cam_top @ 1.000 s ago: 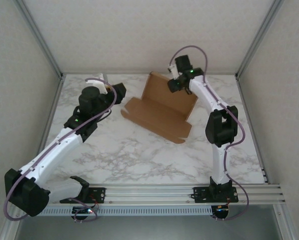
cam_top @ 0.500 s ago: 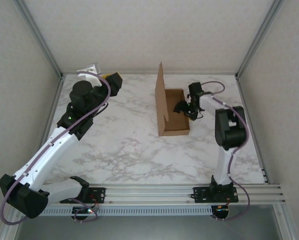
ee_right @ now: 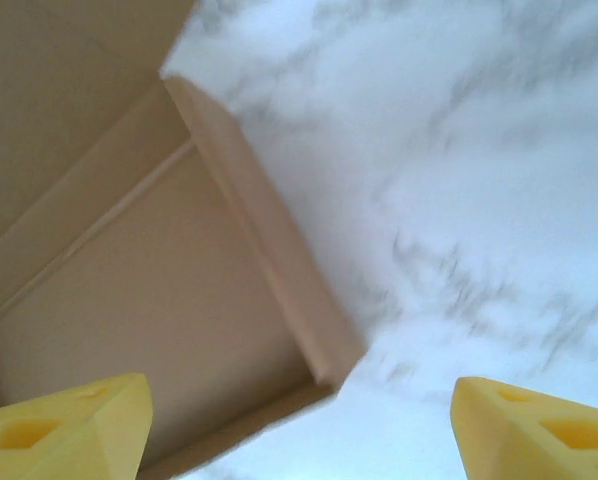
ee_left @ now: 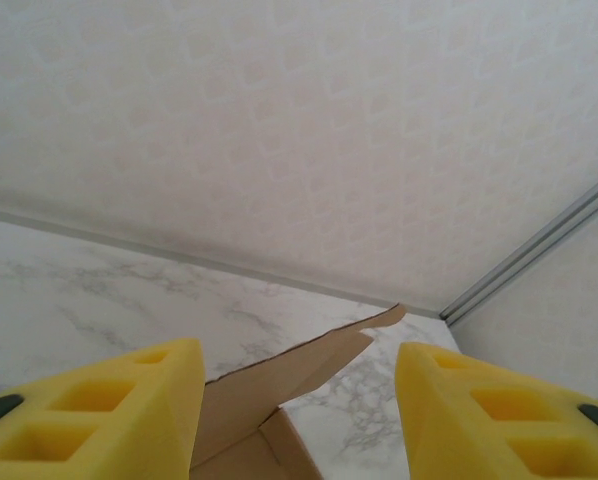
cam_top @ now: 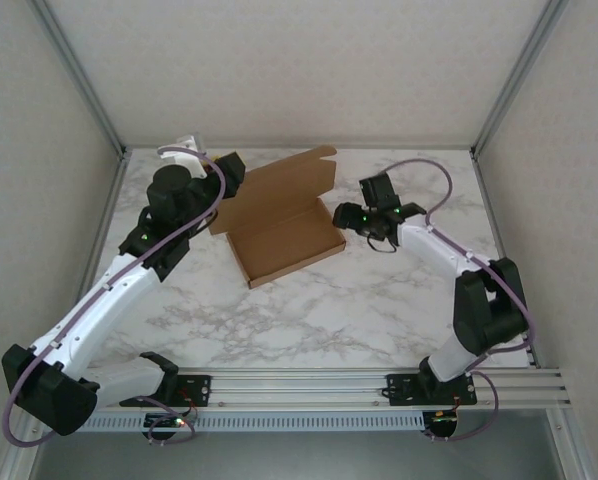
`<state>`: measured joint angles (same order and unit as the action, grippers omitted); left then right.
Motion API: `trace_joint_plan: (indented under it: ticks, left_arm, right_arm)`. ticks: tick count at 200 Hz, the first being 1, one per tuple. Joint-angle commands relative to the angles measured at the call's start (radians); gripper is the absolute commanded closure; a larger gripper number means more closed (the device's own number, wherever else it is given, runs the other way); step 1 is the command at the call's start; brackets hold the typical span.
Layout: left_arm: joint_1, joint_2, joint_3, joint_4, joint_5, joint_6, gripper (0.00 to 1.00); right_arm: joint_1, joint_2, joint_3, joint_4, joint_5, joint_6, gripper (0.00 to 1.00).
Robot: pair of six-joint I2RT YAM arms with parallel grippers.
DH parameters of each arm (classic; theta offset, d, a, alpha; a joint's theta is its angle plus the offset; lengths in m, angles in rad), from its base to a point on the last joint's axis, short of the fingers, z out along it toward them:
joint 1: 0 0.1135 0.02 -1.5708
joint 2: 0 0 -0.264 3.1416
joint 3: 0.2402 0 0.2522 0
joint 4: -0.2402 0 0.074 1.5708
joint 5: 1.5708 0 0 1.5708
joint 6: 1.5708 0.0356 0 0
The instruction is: Fold the paper box
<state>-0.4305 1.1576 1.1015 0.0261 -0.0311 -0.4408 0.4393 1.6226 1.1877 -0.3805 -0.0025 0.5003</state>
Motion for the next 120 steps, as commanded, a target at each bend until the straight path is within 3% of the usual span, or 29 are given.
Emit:
trace_joint_plan:
  ticks: [1,18,76,120]
  left_arm:
    - [0.008,-0.031,-0.028,-0.013,-0.064,0.014,0.46]
    - [0.029,-0.049,-0.049,-0.022,-0.108,0.013,0.45]
    - [0.070,-0.099,-0.091,-0.031,-0.164,0.017,0.42]
    - [0.082,-0.074,-0.107,-0.003,-0.180,0.043,0.35]
  right_arm:
    - [0.013,0.087,0.106,-0.020,0.019,-0.242,0.23]
    - [0.012,0.175,0.172,-0.038,-0.053,-0.269,0.26]
    - [0.005,0.341,0.214,-0.018,-0.042,-0.204,0.46]
    - [0.005,0.270,0.093,0.034,0.140,-0.095,0.63]
